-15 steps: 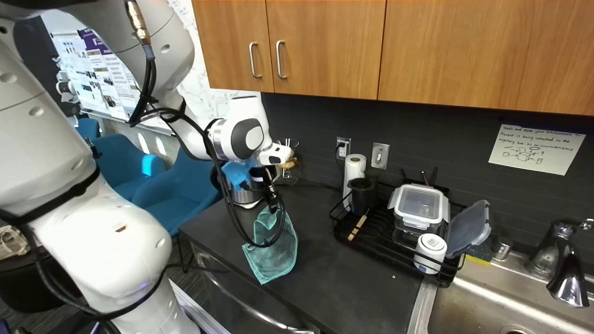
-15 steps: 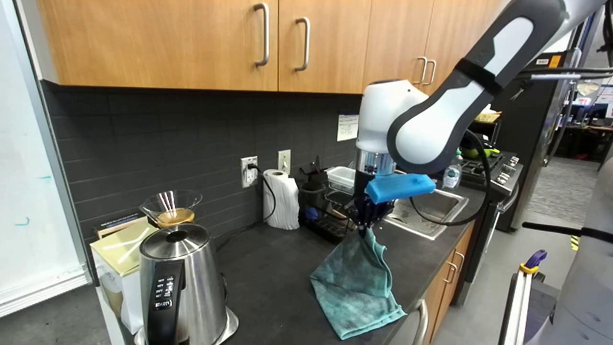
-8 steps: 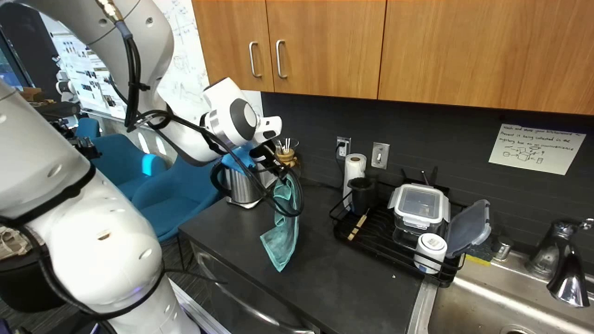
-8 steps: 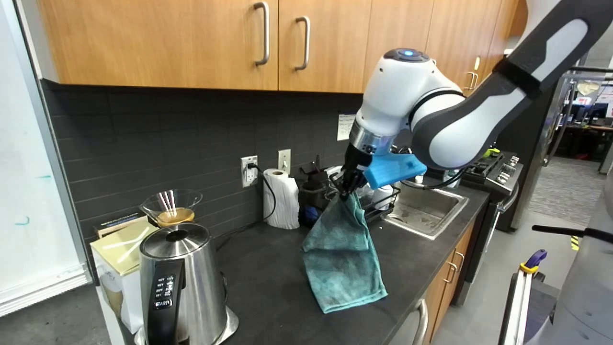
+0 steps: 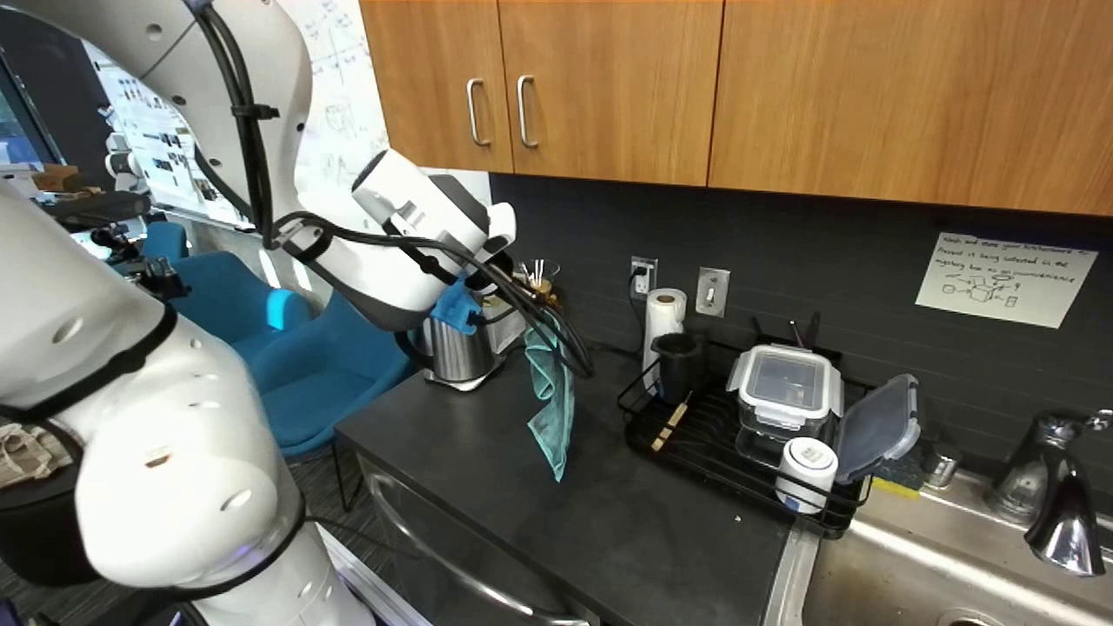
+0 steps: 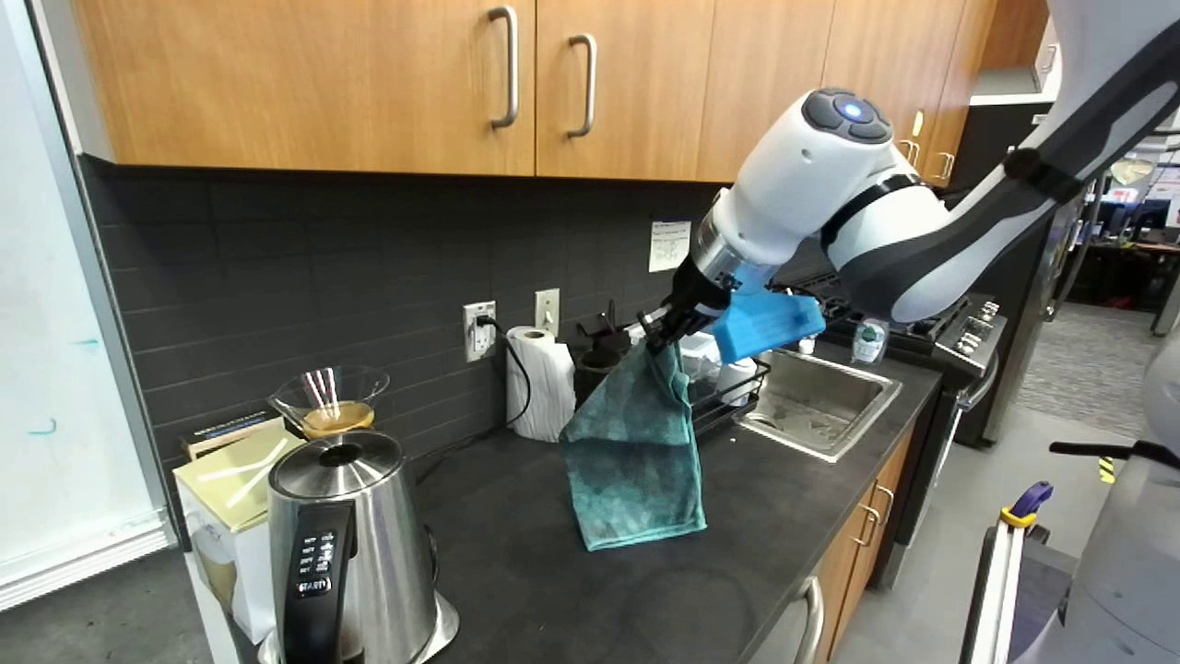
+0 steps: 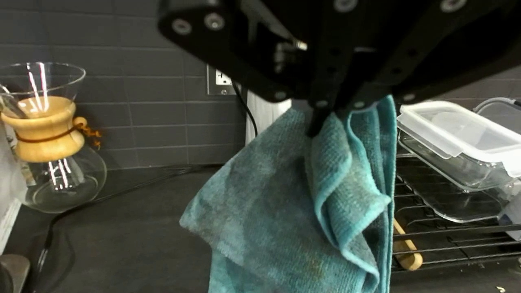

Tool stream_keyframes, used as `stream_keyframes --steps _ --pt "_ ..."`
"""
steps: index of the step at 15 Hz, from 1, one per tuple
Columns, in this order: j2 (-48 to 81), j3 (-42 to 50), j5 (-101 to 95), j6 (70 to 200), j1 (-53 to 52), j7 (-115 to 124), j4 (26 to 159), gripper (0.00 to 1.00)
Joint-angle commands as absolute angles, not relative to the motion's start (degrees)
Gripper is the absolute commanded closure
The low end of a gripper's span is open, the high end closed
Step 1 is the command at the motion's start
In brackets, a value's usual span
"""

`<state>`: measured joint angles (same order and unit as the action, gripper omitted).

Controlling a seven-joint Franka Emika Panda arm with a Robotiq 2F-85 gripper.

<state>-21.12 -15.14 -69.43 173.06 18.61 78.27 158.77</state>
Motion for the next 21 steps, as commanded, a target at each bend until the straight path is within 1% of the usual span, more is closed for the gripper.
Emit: stream_keyframes --steps 1,3,6,11,16,17,21 --pt "-24.76 -16.71 -77.71 174.52 20.76 87.99 159.39 0.99" --pt "-26.07 -18.11 -81.18 172.49 20.77 92.48 159.31 0.99" --pt "-24.15 -21.48 -85.00 167.48 20.65 97.99 157.99 0.99" --pt "-21.27 -30.38 -96.81 153.64 19.43 119.30 155.42 0.99" --pt "-21.75 -35.47 -100.26 144.59 18.29 127.56 155.47 0.99" --pt "-19.11 -25.83 -101.43 138.96 7.14 126.97 155.67 0.99" --pt "-17.99 -19.21 -102.69 131.40 -3.10 127.97 155.79 0.99"
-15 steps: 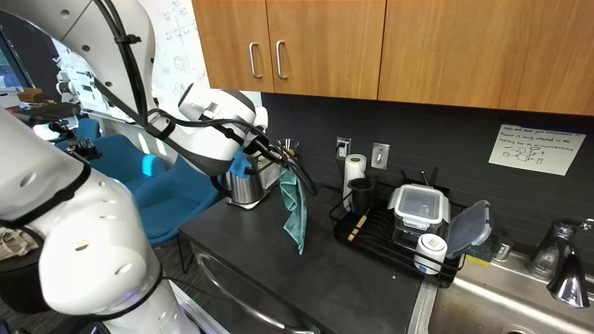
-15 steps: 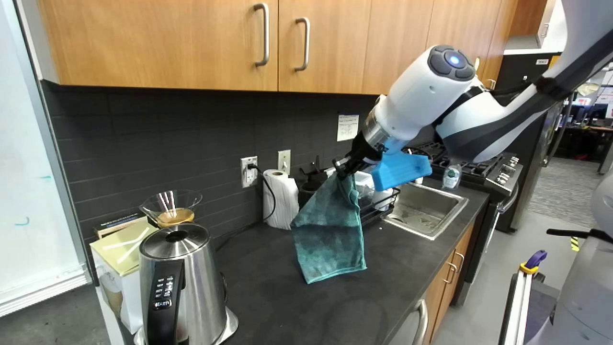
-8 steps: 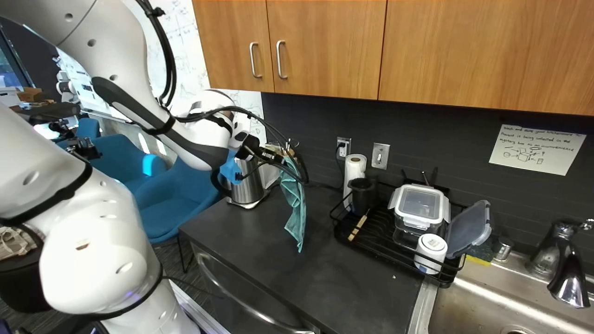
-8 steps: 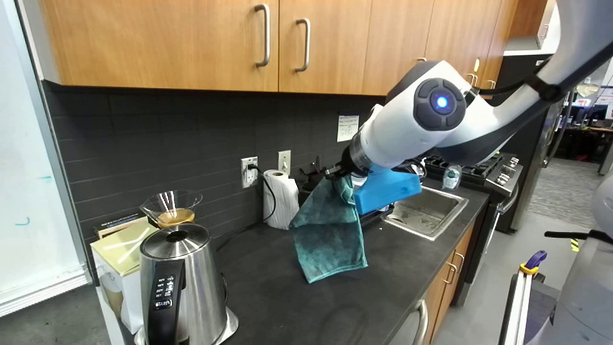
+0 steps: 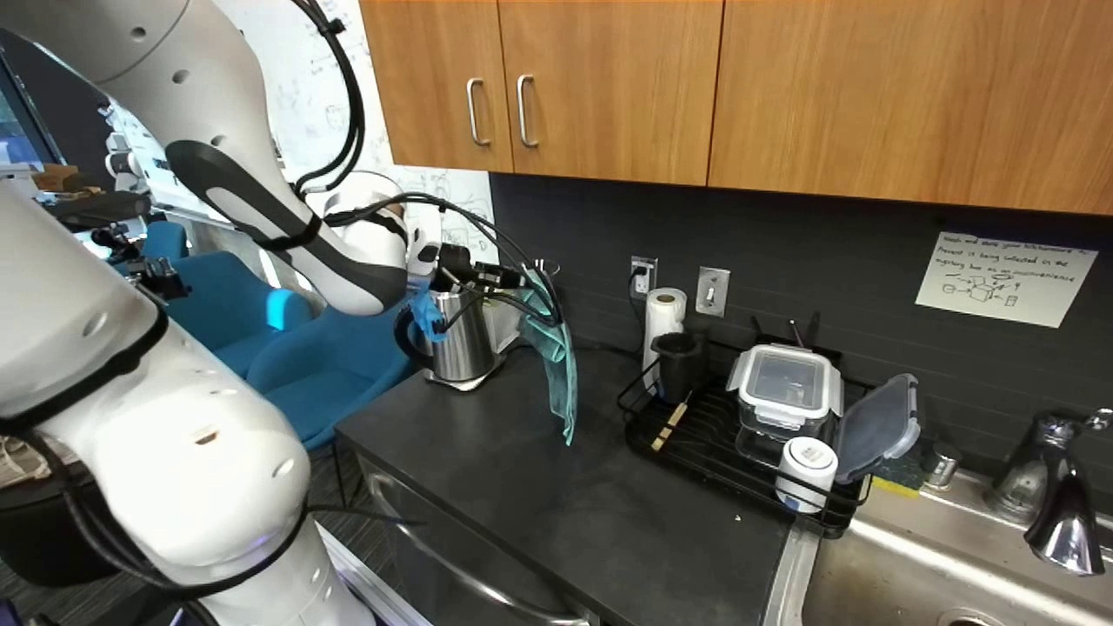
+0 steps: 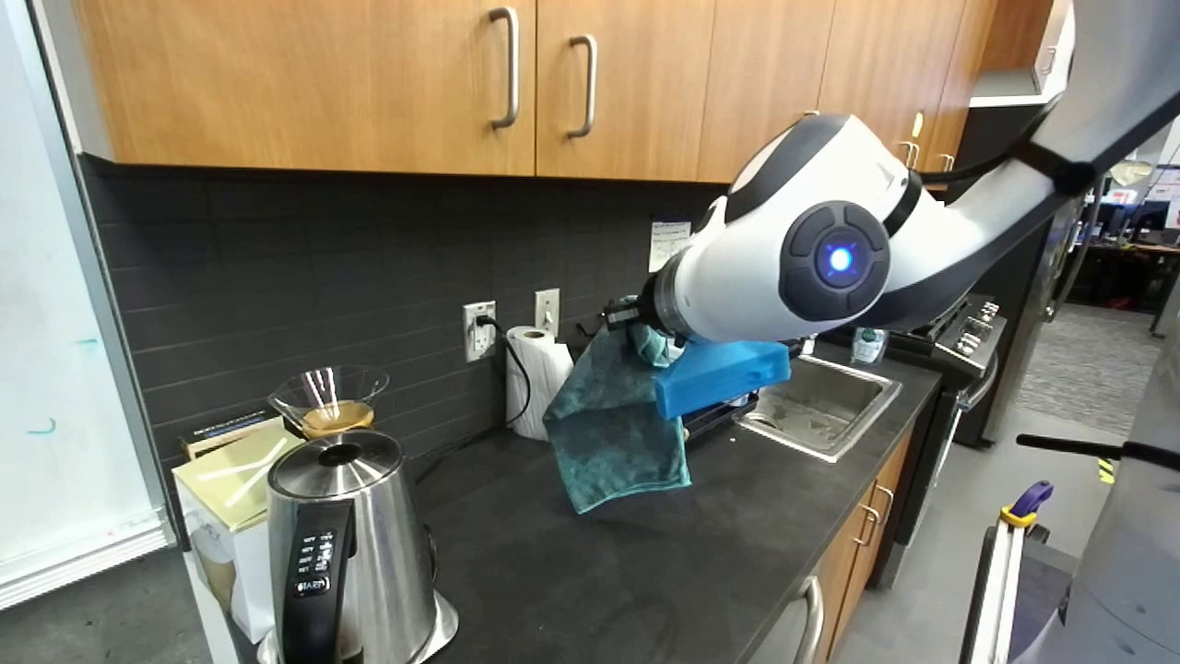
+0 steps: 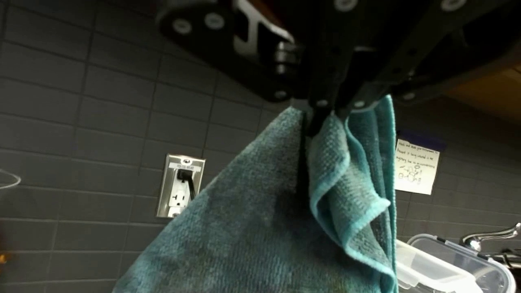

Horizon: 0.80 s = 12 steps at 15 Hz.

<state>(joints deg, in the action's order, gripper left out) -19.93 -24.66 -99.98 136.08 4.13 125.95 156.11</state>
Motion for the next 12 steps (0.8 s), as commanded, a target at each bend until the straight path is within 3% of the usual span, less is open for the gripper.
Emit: stream_keyframes --steps 1,2,3,6,12 --pt "-17.69 -17.35 -102.66 131.20 -5.00 127.48 155.94 0.99" --pt "-18.50 -15.56 -100.95 131.52 -6.52 125.56 156.20 0.83" --pt "-18.26 -14.62 -100.91 131.21 -7.83 125.62 156.21 0.96" --pt "-18.12 -13.03 -100.81 131.26 -9.07 125.51 156.21 0.83" --pt "-18.12 -12.87 -100.80 131.28 -9.08 125.48 156.21 0.83"
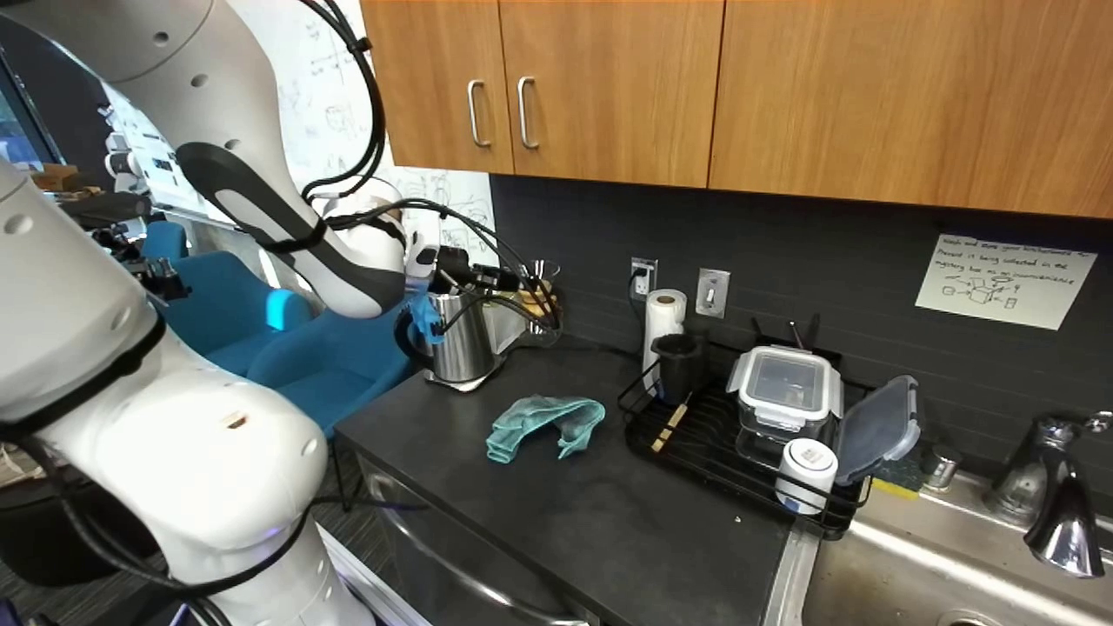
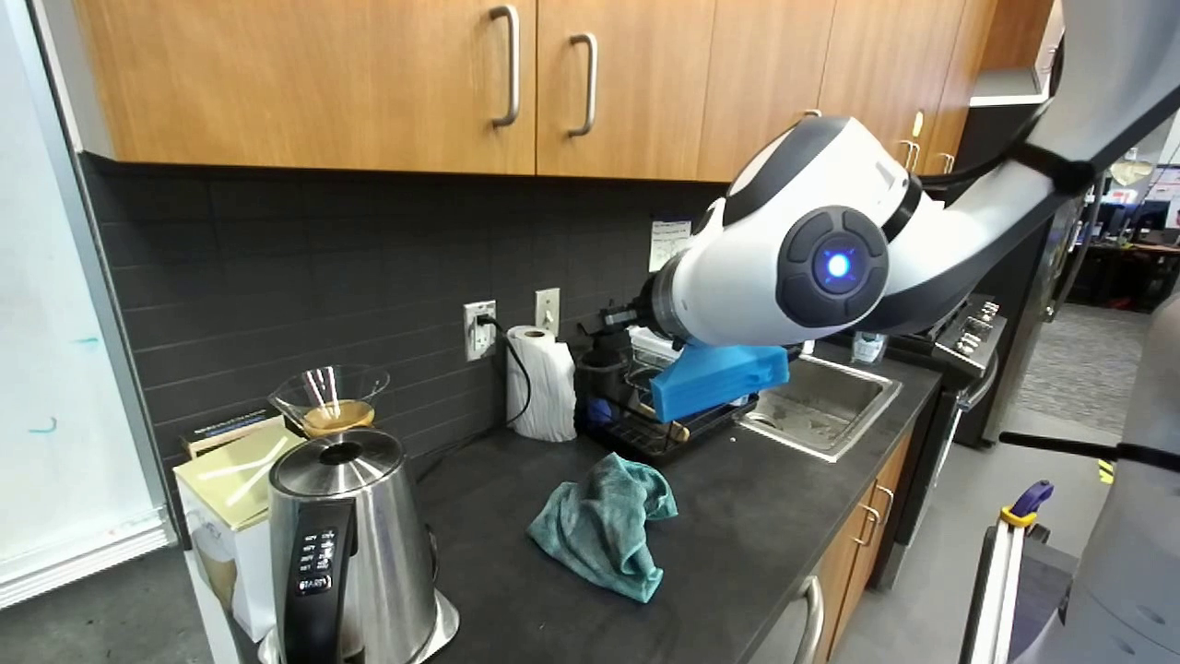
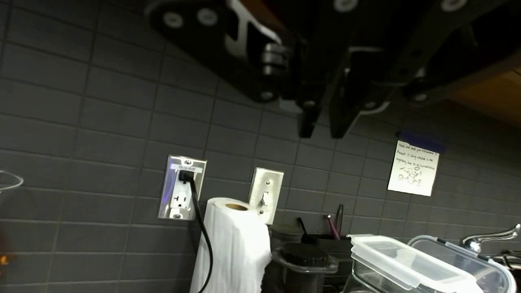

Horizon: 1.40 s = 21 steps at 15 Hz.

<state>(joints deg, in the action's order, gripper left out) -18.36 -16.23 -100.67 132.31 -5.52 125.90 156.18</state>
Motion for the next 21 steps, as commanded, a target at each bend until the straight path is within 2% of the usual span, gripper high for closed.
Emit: stream_keyframes --steps 1,7,8,9,11,17,18,21 --pt "-18.13 -12.88 -100.80 131.28 -9.08 125.48 156.21 0.83" --pt "-18.13 -12.88 -100.80 131.28 -9.12 125.48 156.21 0.83" --pt "-18.13 -12.89 -100.80 131.28 -9.14 125.48 156.21 0.58" --pt "-16.84 -12.37 -100.77 131.89 -9.26 125.27 155.64 0.57" --pt "-14.32 -11.12 -98.10 132.23 -10.08 121.30 155.12 0.47" --pt "-6.46 -9.78 -89.46 131.28 -9.90 107.93 153.24 0.05" --pt "-5.51 -9.73 -89.02 131.55 -9.85 106.41 152.93 0.01" --pt "-3.08 -9.95 -87.63 131.51 -9.75 102.47 151.80 0.00"
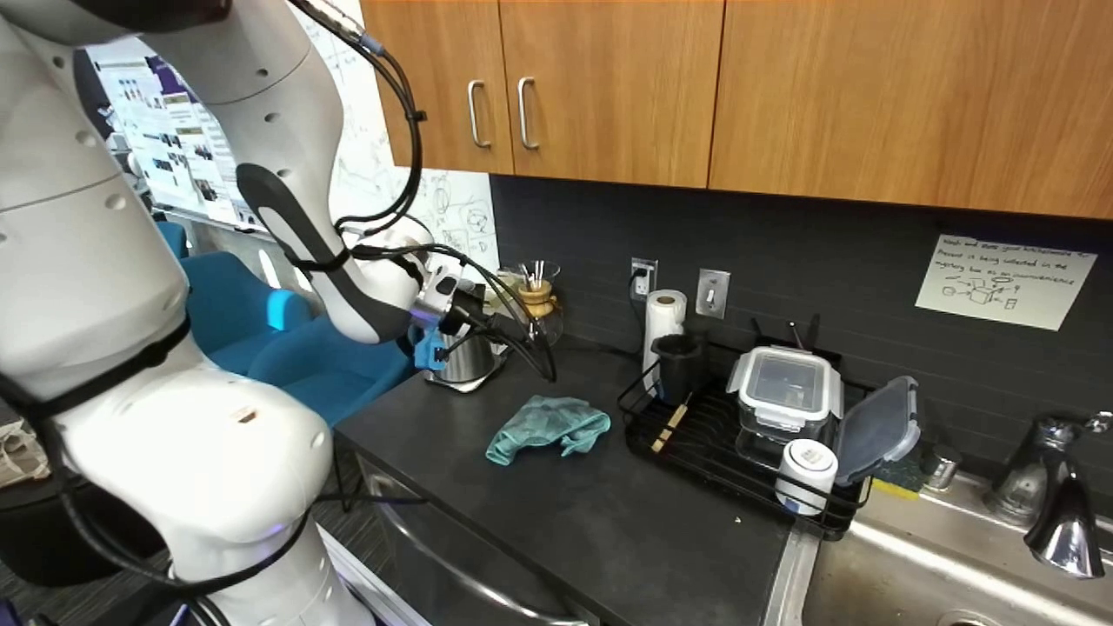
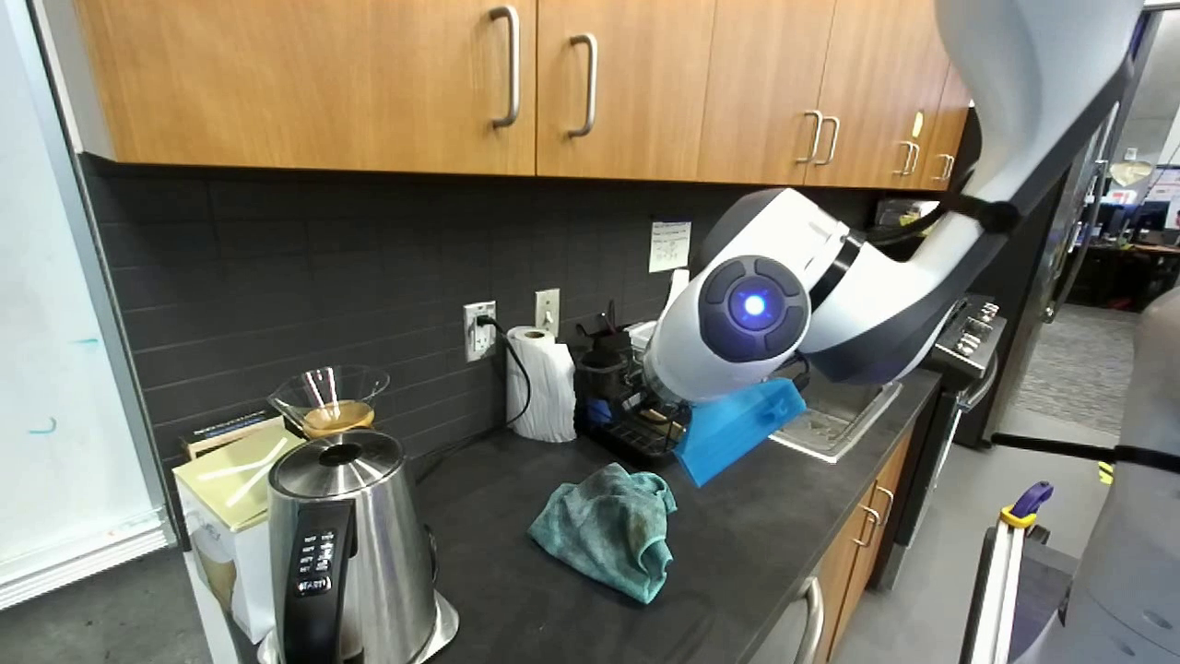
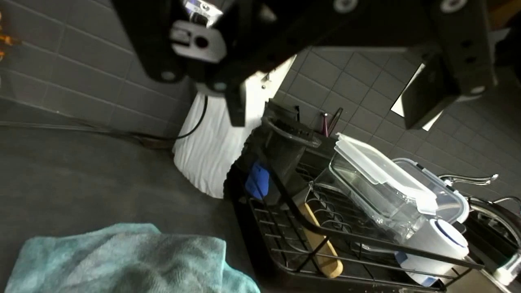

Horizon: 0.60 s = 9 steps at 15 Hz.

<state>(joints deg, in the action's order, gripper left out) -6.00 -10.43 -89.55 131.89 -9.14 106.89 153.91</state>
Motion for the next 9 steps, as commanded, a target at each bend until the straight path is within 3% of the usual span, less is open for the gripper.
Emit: stream_keyframes --steps 1,4,9 --pt "-2.13 -10.27 -87.23 130.54 -9.88 100.67 151.40 0.00" --pt "-0.67 -10.37 -87.26 130.68 -9.73 97.12 150.76 0.00" --pt "-2.46 -7.65 -101.45 153.00 -7.70 99.89 152.62 0.00"
